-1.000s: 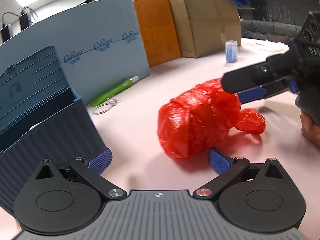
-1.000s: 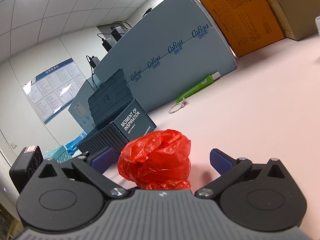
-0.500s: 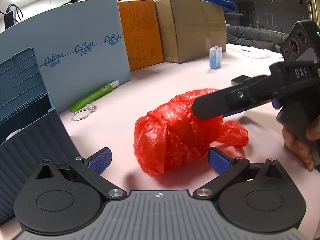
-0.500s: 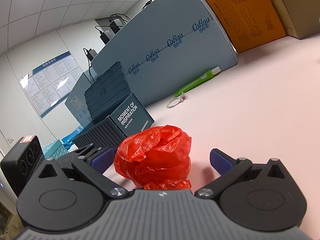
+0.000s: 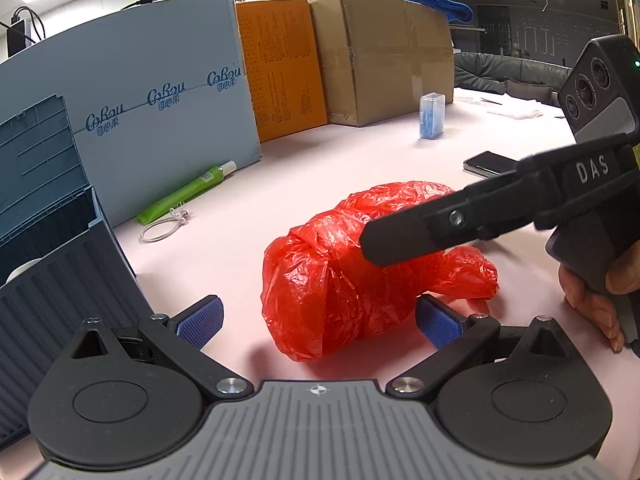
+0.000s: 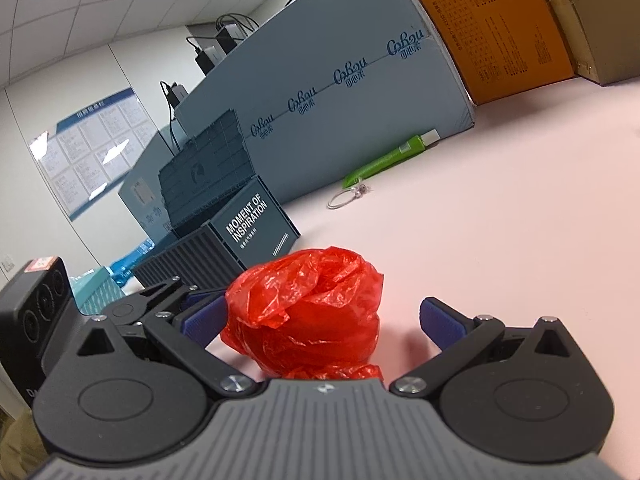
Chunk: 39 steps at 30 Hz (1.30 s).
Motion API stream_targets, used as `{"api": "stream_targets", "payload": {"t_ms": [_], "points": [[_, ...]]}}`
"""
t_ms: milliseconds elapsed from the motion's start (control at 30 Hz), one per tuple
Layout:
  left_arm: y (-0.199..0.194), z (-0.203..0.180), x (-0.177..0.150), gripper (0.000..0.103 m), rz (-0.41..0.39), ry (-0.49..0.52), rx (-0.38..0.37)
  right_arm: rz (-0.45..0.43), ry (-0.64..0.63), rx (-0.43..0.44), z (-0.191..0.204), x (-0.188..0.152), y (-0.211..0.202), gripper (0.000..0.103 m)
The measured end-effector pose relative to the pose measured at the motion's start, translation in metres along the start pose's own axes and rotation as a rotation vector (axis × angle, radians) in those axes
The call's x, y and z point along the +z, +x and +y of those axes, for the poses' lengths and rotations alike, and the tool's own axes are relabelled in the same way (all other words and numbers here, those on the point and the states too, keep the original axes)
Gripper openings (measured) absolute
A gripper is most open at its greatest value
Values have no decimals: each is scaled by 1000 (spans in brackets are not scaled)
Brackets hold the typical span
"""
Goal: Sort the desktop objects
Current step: 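Move the open left gripper toward the red plastic bag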
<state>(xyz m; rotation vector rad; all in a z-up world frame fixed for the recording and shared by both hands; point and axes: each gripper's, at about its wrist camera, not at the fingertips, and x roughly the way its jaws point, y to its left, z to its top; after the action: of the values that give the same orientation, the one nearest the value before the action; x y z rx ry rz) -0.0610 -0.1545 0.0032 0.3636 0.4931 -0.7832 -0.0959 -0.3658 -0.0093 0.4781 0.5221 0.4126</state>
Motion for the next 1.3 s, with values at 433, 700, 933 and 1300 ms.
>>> {"api": "stream_targets", "payload": {"t_ms": [433,700,933,1300], "points": [[7,1,0,102,58,-13,17,19,-40,-83,5,-2,6,103],[8,2,0,103,66,-20,14,24,-65,-122,10,-3,9,103],[7,1,0,103,64,-16,16,24,-86,-123,13,-4,10,103],[6,4,-1,102,50,-32,28,12,-96,-124,16,-5,8,102]]}}
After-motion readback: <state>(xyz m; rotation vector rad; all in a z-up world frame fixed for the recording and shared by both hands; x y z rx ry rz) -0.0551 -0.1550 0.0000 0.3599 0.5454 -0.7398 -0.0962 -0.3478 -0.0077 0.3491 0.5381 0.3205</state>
